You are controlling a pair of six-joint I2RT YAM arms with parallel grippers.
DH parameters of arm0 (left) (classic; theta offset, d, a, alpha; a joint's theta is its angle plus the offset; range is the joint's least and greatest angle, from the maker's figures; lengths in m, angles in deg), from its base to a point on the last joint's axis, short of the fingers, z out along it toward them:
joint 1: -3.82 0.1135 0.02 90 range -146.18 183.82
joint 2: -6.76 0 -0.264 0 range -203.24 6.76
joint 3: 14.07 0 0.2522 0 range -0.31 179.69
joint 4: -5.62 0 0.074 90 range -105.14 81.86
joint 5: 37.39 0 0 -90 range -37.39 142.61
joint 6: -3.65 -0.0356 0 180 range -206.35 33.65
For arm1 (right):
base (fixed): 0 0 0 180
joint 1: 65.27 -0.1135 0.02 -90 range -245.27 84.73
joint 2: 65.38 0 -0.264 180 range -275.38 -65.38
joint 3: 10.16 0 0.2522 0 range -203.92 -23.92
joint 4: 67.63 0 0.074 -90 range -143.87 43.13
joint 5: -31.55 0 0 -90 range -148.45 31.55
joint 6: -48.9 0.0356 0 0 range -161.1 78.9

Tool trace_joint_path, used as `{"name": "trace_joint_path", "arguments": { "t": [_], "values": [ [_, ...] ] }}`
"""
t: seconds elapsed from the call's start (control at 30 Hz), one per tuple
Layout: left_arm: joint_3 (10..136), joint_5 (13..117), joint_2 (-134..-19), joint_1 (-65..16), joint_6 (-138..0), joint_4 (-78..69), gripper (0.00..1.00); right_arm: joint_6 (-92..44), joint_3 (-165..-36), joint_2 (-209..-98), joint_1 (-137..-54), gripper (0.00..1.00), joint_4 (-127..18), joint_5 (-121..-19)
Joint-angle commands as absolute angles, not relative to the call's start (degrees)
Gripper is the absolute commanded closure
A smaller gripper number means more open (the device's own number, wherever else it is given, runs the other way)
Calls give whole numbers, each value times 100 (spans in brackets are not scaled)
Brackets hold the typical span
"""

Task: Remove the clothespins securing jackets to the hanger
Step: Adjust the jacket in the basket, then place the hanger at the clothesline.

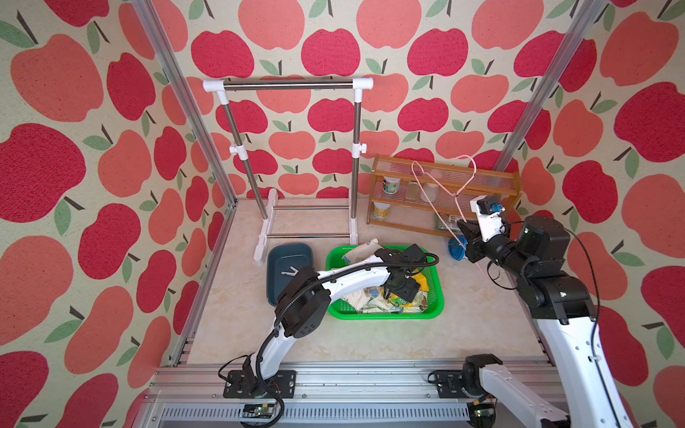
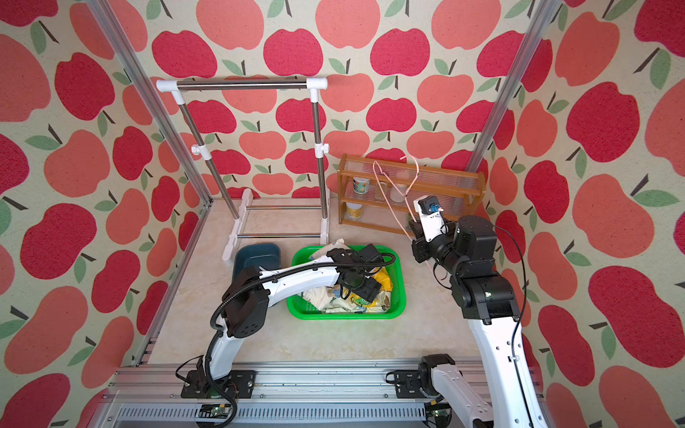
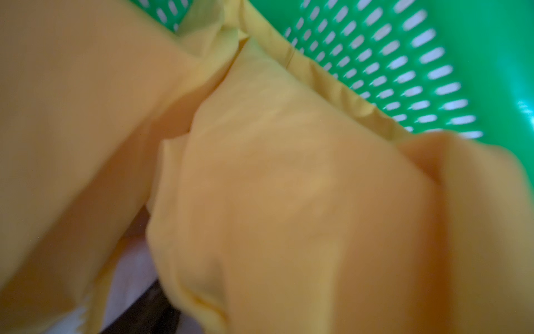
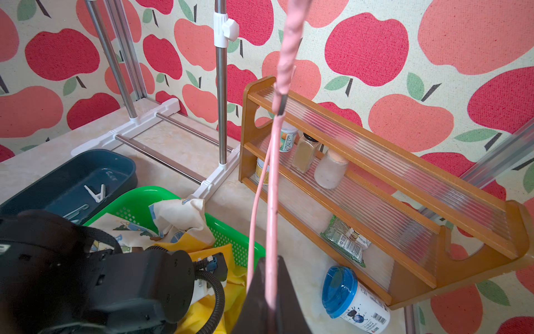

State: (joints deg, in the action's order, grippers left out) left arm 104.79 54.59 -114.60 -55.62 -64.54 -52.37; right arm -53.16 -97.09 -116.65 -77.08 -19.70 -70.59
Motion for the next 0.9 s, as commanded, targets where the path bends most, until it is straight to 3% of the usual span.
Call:
{"name": "trace_joint_path", "arguments": {
  "t": [0.0,0.3,0.43,0.6,0.87],
  "values": [
    [11052,5325,-10580,-5398,-6499,-5705,0,-5191,-9695,-11704,-7672,100,-2120,-7277],
    [11851,5318,-9659,-4954,-6671,-6263,0,-5103,-9711,-11906,-7675,100,-2364,-7697],
    [11735,5311,-9234,-4636,-6414,-5564,8,-4874,-9677,-11982,-7676,100,-2516,-8270],
    [11389,5667,-8944,-4063,-5616,-4622,27,-4267,-9535,-12076,-7700,100,-2916,-9027],
    [11171,5707,-8715,-4109,-5370,-4080,28,-4162,-9423,-12219,-8339,100,-3224,-8403]
  ]
}}
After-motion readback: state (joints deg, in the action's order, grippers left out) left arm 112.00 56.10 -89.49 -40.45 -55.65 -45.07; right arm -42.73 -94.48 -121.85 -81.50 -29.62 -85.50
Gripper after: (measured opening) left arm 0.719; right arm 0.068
